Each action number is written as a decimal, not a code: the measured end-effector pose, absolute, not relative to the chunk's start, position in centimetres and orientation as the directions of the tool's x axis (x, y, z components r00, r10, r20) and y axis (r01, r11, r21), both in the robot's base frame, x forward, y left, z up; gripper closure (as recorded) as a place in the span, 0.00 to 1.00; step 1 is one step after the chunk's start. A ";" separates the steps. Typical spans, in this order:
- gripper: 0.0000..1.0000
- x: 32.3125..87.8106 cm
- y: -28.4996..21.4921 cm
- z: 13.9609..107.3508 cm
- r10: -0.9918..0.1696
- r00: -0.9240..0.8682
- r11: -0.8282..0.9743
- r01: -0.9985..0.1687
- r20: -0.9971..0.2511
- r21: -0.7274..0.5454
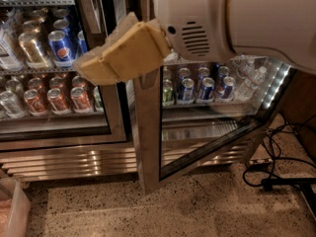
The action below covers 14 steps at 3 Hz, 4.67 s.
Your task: Open right fridge door
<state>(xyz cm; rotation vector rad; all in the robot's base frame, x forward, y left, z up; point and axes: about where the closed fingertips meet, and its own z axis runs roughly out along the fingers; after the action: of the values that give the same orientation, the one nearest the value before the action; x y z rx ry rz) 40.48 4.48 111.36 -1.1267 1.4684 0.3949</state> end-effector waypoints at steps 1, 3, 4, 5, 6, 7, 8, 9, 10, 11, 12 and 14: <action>0.00 40.5 4.5 111.4 -0.410 0.150 0.476 -0.806 -0.900 -0.352; 0.17 40.5 4.5 111.4 -0.410 0.150 0.476 -0.806 -0.900 -0.352; 0.29 40.5 4.5 111.4 -0.410 0.150 0.476 -0.806 -0.900 -0.352; 0.42 40.5 4.5 111.4 -0.410 0.150 0.476 -0.806 -0.900 -0.352; 0.54 40.5 4.5 111.4 -0.410 0.150 0.476 -0.806 -0.900 -0.352; 0.66 40.5 4.5 111.4 -0.410 0.150 0.476 -0.806 -0.900 -0.352; 0.78 40.6 4.2 111.4 -0.410 0.150 0.476 -0.806 -0.900 -0.352; 0.99 40.7 3.7 111.4 -0.410 0.150 0.476 -0.806 -0.900 -0.352; 1.00 40.9 3.2 111.5 -0.410 0.150 0.476 -0.806 -0.900 -0.352; 1.00 41.0 2.8 111.5 -0.410 0.150 0.476 -0.806 -0.900 -0.352; 1.00 41.4 1.8 111.6 -0.410 0.150 0.476 -0.806 -0.900 -0.352; 1.00 41.5 1.0 111.8 -0.403 0.137 0.492 -0.801 -0.905 -0.341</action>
Offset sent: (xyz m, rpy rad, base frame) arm -0.1864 -0.1832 -0.1285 -0.0276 0.3761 -0.2795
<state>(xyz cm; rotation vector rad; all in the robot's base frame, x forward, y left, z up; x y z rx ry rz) 41.53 1.03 111.80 -1.1066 1.4796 0.3958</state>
